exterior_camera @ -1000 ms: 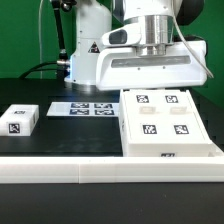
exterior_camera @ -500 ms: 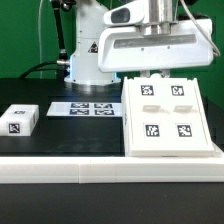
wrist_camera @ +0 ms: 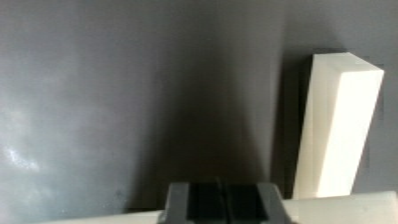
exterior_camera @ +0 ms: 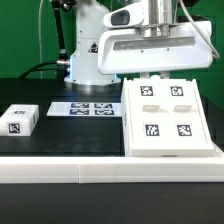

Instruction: Assemble cabinet

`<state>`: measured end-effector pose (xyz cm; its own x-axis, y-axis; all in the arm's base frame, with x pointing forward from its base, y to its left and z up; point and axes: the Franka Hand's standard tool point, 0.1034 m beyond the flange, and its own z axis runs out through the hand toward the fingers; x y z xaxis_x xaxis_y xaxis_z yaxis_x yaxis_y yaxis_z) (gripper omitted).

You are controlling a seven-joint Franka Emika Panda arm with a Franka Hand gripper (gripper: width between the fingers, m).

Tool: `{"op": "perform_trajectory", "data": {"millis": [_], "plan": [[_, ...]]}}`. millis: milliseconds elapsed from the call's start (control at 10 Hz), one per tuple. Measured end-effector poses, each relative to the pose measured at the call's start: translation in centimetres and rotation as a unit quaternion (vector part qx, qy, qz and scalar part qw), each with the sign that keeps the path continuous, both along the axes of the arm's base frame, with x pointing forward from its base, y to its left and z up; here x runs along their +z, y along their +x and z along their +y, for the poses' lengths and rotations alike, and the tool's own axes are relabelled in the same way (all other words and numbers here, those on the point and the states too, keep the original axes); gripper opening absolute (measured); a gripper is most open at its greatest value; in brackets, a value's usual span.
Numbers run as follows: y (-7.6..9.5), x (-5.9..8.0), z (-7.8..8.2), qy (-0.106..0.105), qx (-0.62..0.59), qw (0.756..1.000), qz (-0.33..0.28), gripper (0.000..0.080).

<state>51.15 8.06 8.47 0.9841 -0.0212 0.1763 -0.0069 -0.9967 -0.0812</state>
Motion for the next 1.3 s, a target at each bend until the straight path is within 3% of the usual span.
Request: {"op": "perform_trajectory", "data": {"millis": [500, 1000, 1300], "plan": [[1.4, 2.4, -0.1, 0.009, 0.001, 1.000, 0.025, 0.0002], [1.0, 1.8, -0.2, 0.008, 0.002, 0.999, 0.031, 0.0002], [1.4, 2.6, -0.4, 0.010, 0.002, 0.999, 0.037, 0.0002]]}}
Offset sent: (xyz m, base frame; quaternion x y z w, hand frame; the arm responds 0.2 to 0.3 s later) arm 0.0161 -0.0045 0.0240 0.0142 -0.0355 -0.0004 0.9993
